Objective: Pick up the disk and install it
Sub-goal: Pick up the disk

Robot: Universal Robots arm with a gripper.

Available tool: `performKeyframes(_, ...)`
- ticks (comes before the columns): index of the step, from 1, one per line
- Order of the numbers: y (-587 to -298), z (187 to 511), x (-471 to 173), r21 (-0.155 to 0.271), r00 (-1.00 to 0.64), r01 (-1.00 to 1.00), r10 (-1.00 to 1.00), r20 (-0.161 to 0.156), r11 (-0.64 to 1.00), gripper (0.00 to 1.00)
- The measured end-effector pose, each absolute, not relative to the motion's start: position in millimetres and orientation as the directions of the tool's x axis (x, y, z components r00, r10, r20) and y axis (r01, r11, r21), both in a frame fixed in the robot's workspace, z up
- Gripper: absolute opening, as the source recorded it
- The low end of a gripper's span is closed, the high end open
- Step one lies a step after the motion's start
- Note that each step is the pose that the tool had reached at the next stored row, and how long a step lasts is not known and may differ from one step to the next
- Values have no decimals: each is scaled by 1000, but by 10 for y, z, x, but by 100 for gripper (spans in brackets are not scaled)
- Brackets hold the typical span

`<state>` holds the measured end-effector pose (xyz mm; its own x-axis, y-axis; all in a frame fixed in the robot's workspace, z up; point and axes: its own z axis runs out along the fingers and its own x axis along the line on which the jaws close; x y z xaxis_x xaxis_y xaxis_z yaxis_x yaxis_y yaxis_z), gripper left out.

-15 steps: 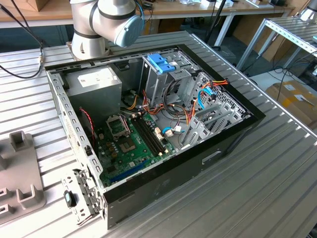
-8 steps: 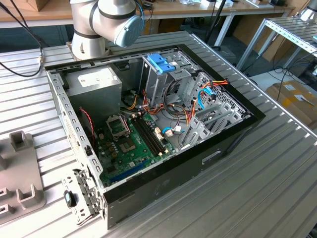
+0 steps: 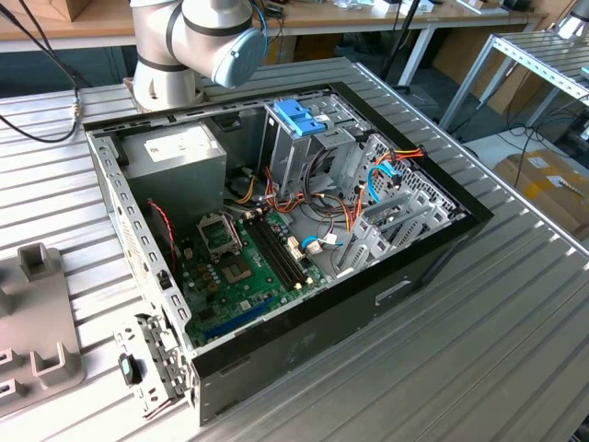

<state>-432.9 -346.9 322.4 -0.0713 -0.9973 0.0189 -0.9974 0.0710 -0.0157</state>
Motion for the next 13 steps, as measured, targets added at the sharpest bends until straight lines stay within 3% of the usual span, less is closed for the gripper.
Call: performKeyframes(13, -3469, 3464, -4329, -16, -71, -997, -997, 19, 71, 35)
